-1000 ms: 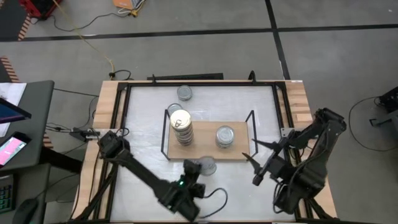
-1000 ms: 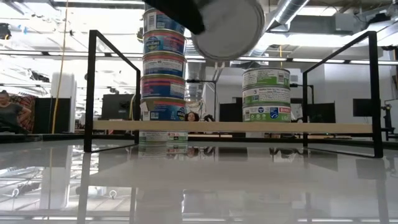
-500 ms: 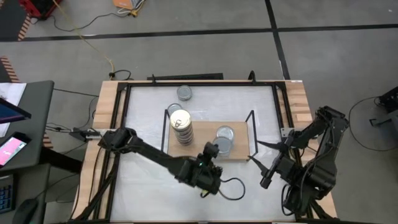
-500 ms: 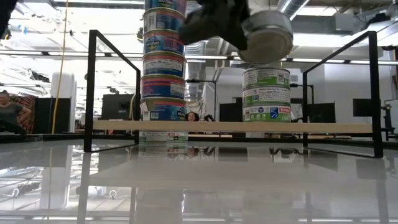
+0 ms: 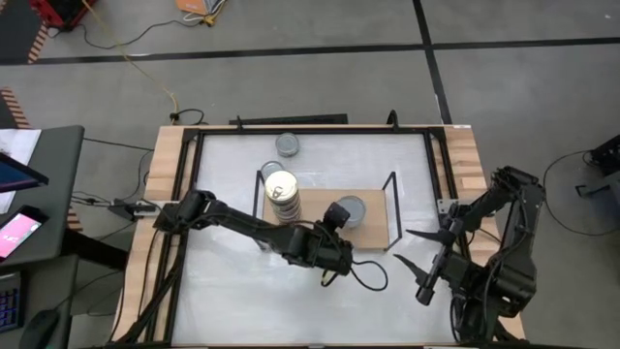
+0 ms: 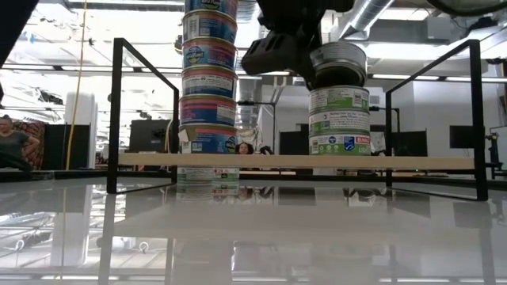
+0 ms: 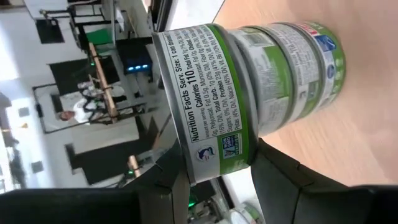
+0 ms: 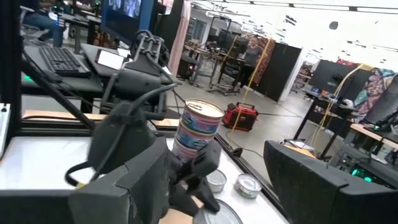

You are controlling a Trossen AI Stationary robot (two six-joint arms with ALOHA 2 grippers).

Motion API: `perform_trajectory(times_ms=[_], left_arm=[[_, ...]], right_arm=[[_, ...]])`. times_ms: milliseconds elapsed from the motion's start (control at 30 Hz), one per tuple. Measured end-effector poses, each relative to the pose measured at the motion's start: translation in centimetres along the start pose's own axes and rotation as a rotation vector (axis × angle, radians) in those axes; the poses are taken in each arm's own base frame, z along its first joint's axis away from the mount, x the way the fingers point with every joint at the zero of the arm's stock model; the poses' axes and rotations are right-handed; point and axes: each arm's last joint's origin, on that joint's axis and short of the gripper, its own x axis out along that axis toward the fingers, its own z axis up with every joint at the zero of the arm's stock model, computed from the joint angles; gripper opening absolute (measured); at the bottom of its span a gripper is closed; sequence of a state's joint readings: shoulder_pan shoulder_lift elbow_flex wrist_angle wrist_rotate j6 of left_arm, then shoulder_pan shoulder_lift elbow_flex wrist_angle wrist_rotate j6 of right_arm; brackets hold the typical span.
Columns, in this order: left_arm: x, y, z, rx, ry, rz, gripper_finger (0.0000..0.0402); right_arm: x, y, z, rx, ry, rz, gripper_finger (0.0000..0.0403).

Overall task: Stack canned seafood by type on shelf
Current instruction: Stack the green tuna can on top of the green tuna can on the shelf

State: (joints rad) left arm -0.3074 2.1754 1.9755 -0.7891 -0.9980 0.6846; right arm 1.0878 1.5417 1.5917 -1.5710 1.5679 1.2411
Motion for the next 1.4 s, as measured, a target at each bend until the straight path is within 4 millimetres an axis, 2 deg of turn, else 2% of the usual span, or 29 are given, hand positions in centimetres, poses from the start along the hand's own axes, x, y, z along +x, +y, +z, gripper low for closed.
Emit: perform_trajectory(times_ms=[133, 233, 600, 733, 900, 1400], left_arm=[[0.3, 0.3, -0.2, -0.051, 0.012, 0.008, 0.0135], [0.3, 0.3, -0.2, -0.056, 0.013, 0.011, 0.0151], [0.2, 0.2, 0.1, -0.059, -0.005, 0.009, 0.0280], [0.2, 0.3, 0.0, -0.062, 0.008, 0.026, 0.0307], [0.2, 0.4, 0.0, -0.084, 0.018, 0.039, 0.0310], [-1.1, 2.3, -0.2, -0.185, -0.003, 0.001, 0.0307]], right_arm=[[0.0, 0.0, 0.0, 0.000, -0.001, -0.002, 0.0290], [0.0, 0.0, 0.0, 0.000, -0.001, -0.002, 0.0290], [0.0, 0.0, 0.0, 0.000, -0.002, -0.002, 0.0290], [0.0, 0.0, 0.0, 0.000, -0.002, -0.002, 0.0290], [0.0, 0.0, 0.0, -0.001, -0.002, -0.002, 0.0290], [0.1, 0.2, -0.3, -0.010, -0.002, -0.003, 0.0290]])
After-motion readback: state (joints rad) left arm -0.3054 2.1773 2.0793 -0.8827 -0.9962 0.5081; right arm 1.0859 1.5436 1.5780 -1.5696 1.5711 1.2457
